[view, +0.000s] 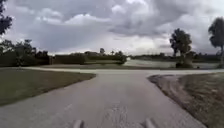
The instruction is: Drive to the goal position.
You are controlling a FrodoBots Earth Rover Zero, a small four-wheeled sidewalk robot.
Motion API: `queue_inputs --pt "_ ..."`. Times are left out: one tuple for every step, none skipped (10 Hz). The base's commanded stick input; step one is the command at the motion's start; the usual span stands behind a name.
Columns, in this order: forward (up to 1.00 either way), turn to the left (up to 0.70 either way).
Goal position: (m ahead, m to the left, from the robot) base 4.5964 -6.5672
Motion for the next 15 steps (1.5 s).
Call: queue_inputs --pt "0.85 0.00" --pt "0.85 0.00" --pt "0.85 0.00" --pt "0.85 0.00" --pt "0.85 0.00" --pt "0.85 0.00" --pt "0.85 0.00" --pt "0.85 0.00" --pt "0.85 0.00" --pt "0.85 0.00" --pt "0.85 0.00" --pt "0.85 0.00" --pt "0.85 0.00" --pt "0.85 0.00" --pt "0.85 0.00"
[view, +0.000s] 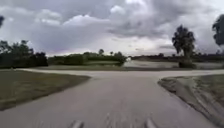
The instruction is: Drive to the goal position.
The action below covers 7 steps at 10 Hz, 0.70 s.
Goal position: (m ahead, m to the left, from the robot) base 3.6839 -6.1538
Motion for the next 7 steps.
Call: queue_inputs --pt "0.85 0.00" --pt "0.85 0.00" --pt "0.85 0.00" --pt "0.85 0.00" --pt "0.85 0.00" --pt "0.85 0.00" --pt "0.85 0.00"
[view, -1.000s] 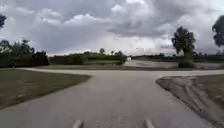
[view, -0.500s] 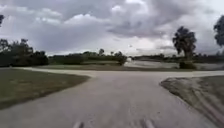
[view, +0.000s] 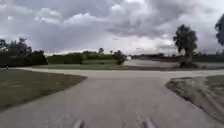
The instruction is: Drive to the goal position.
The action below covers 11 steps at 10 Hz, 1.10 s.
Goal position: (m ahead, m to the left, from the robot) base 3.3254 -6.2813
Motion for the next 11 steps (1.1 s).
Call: queue_inputs --pt "0.85 -0.05" --pt "0.85 -0.11" --pt "0.85 -0.17" --pt "0.85 -0.23" --pt "0.85 -0.30" --pt "0.85 -0.34" --pt "0.85 -0.34" --pt "0.85 -0.34" --pt "0.85 -0.34" --pt "0.85 -0.34" --pt "0.85 -0.34"
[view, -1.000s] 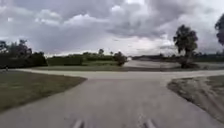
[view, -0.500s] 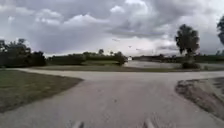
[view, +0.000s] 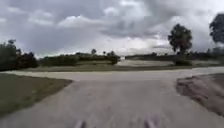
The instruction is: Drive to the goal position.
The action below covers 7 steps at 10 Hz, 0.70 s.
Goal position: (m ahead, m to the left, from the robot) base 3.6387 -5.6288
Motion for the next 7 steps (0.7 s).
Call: queue_inputs --pt "0.85 -0.28" --pt "0.85 0.00" --pt "0.85 0.00" --pt "0.85 0.00" --pt "0.85 0.00" --pt "0.85 0.00" --pt "0.85 0.00"
